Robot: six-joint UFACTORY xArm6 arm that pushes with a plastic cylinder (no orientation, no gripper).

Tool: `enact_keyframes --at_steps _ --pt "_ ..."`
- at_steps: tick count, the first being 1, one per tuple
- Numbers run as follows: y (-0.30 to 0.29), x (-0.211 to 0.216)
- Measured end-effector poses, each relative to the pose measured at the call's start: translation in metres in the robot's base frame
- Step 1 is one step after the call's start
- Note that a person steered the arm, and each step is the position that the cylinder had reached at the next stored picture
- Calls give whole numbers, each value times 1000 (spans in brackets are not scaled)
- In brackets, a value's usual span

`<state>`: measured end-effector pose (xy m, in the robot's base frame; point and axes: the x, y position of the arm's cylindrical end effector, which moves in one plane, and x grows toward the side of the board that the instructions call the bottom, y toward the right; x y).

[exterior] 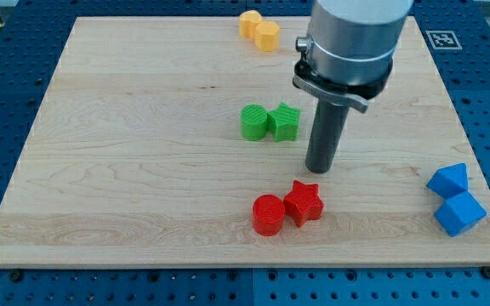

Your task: Slightly push the red star diagonal to the top right of the red circle

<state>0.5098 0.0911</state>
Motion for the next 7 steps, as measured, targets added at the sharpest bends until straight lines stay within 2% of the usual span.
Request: enact_keyframes --at_steps 1,3,6,7 --pt "3 19" --pt "15 27" --pt "15 85" --pt "-2 98"
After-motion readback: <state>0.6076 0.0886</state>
